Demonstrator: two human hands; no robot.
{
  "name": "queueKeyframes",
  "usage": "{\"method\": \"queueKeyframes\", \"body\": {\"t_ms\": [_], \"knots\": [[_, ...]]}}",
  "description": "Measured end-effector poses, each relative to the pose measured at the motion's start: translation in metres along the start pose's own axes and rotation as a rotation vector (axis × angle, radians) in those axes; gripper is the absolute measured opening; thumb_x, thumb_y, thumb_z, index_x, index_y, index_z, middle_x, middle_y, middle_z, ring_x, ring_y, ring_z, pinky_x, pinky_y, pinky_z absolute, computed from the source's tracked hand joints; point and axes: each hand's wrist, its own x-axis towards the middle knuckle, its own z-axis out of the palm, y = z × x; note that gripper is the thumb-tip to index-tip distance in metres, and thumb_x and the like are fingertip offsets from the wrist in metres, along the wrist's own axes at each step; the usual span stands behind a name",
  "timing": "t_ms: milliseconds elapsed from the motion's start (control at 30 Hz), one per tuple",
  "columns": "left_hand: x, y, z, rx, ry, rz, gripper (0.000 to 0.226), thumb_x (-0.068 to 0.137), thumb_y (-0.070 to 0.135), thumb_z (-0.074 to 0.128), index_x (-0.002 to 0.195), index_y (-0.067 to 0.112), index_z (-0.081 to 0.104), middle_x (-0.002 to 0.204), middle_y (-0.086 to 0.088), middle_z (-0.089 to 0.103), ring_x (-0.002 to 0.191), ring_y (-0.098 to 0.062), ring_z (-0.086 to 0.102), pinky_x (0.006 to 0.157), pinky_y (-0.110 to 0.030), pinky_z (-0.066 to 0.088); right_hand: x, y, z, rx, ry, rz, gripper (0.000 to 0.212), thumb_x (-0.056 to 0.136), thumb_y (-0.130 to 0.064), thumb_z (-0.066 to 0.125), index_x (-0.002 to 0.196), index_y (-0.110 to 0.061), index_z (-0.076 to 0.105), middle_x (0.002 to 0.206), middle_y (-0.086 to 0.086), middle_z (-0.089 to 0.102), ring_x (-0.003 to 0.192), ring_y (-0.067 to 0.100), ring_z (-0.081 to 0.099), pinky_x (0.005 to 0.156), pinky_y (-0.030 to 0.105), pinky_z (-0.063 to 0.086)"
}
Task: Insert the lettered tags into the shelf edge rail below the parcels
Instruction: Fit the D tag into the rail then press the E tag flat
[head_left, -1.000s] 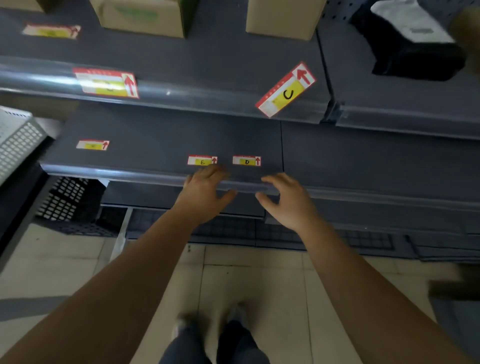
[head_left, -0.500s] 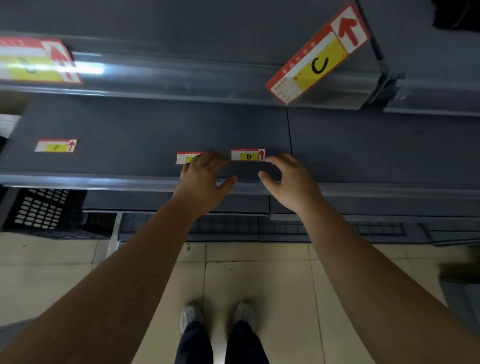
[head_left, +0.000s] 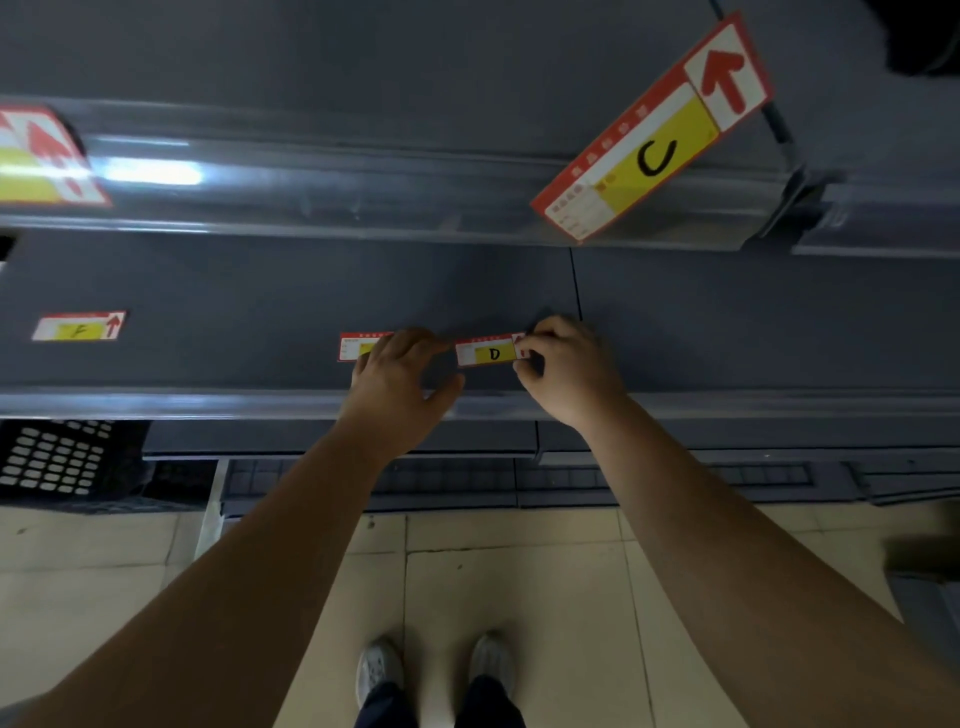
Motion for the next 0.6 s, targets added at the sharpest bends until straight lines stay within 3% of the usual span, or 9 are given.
{"method": "queueKeyframes", "body": {"t_ms": [233, 367, 600], "knots": [[-0.002, 0.0, 0.0, 0.01, 0.001, -0.007, 0.05, 0.082, 0.049, 0.052, 0.123, 0.022, 0.057, 0.128, -0.003, 0.054, 0.122, -0.027, 0.046, 0.1, -0.047, 0.035, 0.016, -0.002, -0.012, -0.033, -0.121, -0.001, 0.047, 0.088, -0.036, 0.061, 0.133, -0.026, 0.053, 0.132, 0.0, 0.045, 0.126, 0.023, 0.038, 0.106, 0.044, 0.033], [-0.004, -0.001, 0.001, 0.002, -0.006, -0.017, 0.051, 0.082, 0.05, 0.052, 0.124, 0.023, 0.056, 0.129, -0.003, 0.053, 0.123, -0.027, 0.045, 0.102, -0.047, 0.034, 0.02, -0.002, -0.015, -0.033, -0.214, 0.023, 0.032, 0.084, -0.036, 0.064, 0.116, -0.03, 0.06, 0.129, -0.003, 0.041, 0.127, 0.023, 0.033, 0.107, 0.044, 0.026], [-0.006, 0.006, 0.0, 0.019, 0.001, -0.003, 0.05, 0.082, 0.05, 0.053, 0.123, 0.021, 0.058, 0.127, -0.003, 0.055, 0.121, -0.027, 0.047, 0.1, -0.046, 0.036, 0.018, -0.005, -0.015, -0.012, -0.221, 0.034, 0.035, 0.077, -0.035, 0.071, 0.106, -0.025, 0.055, 0.121, -0.002, 0.043, 0.12, 0.021, 0.037, 0.101, 0.039, 0.028]]}}
